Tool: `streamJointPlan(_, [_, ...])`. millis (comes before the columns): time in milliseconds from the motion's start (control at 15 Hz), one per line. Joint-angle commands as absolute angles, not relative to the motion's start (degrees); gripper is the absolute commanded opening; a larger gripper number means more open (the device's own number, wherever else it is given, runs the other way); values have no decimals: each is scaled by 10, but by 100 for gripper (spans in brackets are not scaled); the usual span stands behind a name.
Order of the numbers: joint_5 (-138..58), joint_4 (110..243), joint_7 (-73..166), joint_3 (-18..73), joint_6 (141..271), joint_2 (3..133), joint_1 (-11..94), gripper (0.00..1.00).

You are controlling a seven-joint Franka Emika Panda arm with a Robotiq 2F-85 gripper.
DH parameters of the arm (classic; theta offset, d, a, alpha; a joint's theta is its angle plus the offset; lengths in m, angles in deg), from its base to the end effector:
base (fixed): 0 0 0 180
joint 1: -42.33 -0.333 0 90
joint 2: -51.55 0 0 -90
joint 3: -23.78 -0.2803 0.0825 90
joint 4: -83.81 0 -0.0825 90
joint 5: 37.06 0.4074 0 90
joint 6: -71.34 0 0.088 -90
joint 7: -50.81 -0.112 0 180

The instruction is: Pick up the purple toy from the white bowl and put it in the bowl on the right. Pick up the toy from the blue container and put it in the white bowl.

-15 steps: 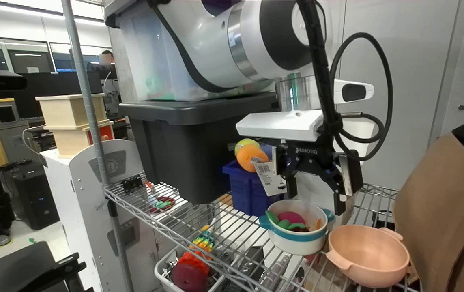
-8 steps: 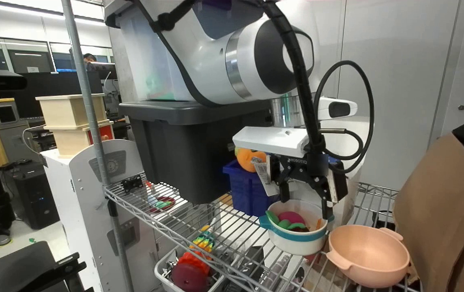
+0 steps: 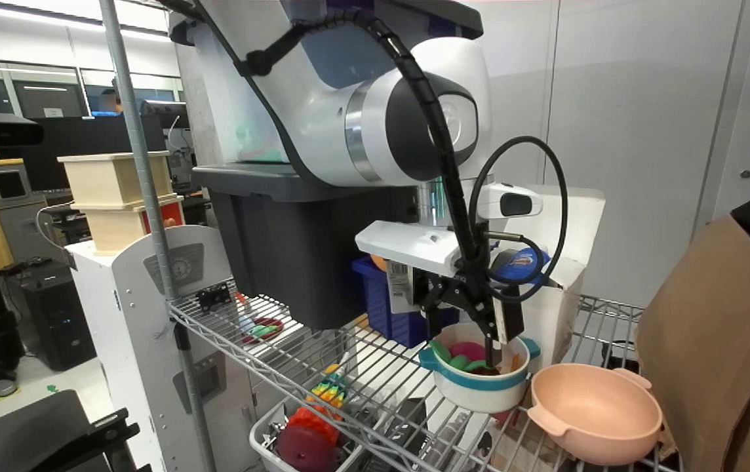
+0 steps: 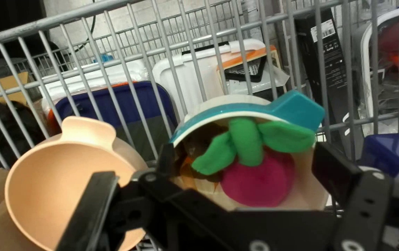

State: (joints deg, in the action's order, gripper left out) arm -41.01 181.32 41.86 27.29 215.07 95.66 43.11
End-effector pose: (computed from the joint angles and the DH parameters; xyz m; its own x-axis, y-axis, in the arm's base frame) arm 0.6626 -0.0478 0.1008 0.9867 -0.1555 0.0470 -0.1589 -0.9841 0.0789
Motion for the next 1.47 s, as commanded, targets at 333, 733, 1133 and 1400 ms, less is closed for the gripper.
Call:
streamJointPlan(333, [-392, 1780, 424, 273, 2153, 992, 430, 100])
streamJointPlan(733, [-386, 1740, 422, 278, 2143, 1013, 435, 100])
streamJointPlan(1133, [-377, 1727, 426, 275, 2140, 1019, 442, 100])
streamJointPlan(1400, [-373, 1736, 432, 270, 2138, 1009, 444, 100])
